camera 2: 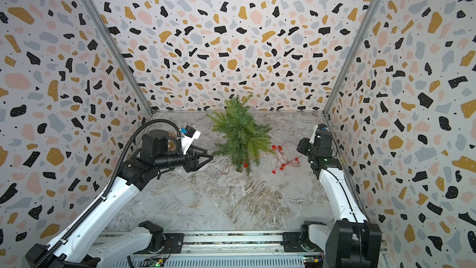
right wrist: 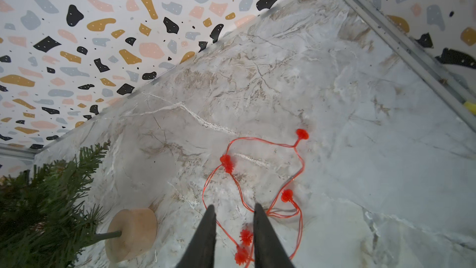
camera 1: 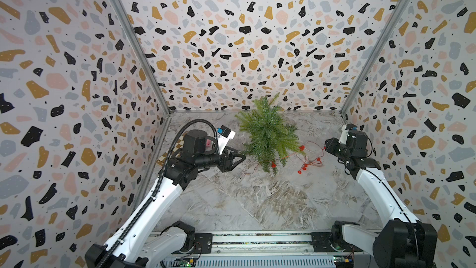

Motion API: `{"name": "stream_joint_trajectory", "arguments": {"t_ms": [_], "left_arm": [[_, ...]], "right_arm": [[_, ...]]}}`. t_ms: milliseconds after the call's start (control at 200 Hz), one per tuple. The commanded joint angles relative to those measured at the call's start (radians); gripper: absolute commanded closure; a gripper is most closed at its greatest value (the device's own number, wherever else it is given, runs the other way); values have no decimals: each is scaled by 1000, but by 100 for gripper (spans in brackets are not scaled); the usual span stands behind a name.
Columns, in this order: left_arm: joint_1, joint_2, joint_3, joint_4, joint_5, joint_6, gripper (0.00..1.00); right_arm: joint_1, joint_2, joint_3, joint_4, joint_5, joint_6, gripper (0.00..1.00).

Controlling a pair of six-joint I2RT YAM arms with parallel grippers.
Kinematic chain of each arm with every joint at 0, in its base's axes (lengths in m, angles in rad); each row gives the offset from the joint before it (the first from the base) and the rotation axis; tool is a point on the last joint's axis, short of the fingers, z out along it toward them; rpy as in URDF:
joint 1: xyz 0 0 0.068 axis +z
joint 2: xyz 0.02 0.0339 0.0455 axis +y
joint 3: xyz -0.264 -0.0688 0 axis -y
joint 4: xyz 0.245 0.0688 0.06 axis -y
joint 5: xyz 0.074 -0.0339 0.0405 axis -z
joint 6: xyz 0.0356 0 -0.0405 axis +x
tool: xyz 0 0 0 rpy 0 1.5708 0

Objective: Remove string lights from the small christmas tree
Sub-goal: Place the light string at the center of the board.

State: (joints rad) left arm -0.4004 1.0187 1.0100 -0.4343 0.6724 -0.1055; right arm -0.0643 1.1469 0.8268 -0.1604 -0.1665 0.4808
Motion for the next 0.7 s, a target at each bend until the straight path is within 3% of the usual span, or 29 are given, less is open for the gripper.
{"name": "stream_joint_trajectory", "arguments": {"t_ms": [0, 220, 421, 696], "left_arm": [[0, -11, -13, 4, 29, 4, 44], [-14, -31, -1, -33, 144, 33, 44], [-26, -43, -10, -58, 138, 28, 44], [-48, -58, -24, -72, 227, 92, 45]], "right_arm": [[-6, -26, -19, 25, -55, 5, 70], [36, -193, -86, 5, -172, -48, 47], [132, -374, -111, -183, -124, -65, 42], [343, -528, -299, -137, -158, -55, 40]]}}
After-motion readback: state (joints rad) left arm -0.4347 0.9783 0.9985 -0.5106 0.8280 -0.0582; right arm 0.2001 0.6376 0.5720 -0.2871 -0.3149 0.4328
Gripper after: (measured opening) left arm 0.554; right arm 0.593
